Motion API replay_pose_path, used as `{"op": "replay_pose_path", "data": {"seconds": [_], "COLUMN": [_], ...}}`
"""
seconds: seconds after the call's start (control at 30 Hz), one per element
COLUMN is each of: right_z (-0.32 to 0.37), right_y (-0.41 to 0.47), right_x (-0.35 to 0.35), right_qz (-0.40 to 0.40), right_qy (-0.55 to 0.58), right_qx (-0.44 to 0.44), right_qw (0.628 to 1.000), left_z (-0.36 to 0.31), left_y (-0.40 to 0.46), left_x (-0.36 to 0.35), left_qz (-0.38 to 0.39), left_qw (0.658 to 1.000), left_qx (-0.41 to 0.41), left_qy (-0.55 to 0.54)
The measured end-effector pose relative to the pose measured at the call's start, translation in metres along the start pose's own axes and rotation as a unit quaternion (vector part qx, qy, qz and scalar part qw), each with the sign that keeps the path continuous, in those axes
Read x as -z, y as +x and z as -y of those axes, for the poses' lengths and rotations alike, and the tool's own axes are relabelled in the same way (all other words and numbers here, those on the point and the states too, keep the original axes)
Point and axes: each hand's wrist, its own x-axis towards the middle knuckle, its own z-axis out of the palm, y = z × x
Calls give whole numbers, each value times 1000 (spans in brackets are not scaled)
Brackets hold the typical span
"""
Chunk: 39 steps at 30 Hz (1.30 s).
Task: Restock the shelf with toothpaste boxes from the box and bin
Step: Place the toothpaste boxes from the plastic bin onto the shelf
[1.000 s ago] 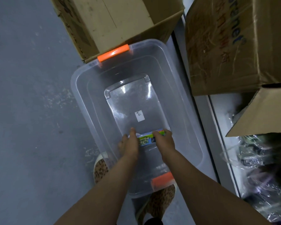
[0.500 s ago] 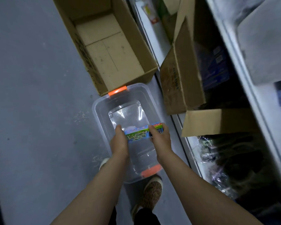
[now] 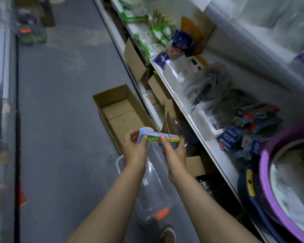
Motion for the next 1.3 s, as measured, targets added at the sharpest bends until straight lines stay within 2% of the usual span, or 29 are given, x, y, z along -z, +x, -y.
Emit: {"op": "replay_pose_path", "data": {"seconds": [0.17,0.3,0.4,0.57,0.7,0.77,0.87,1.07,1.3], "right_z": [78,147,193,270,313,325,336,336,316], "right_y": [-60,-121,-169,-232,-278,-304,-346,-426,-499], "right_x": [9,32,54,92,145,180,239,351,451], "right_qz": [-18,-39,-59,-37,-100,-147,-160,-161,-220], "right_qy": [55,50,70,216,244,242,281,334,275], "right_qx": [41,117,177,197,264,303,332,386,434], "right_qw": [997,991,980,956,928,910,886,845,829], "left_z": [-85,-143,-190,-256,-287,-298,-306,-307,-290], "left_y": [-46,-100,-149,-235,-303,-338,-383,-467,-600], "left_x": [0,-5,-12,-33,-48,-57,-76,-126,-157], "left_qz": [72,129,161,276,347,379,424,439,474], "left_qw": [995,987,976,933,897,876,853,846,834], "left_qx": [-49,-78,-136,-215,-254,-273,-276,-295,-269], "left_qy": [-44,-62,-52,-77,-105,-122,-128,-60,-83]}}
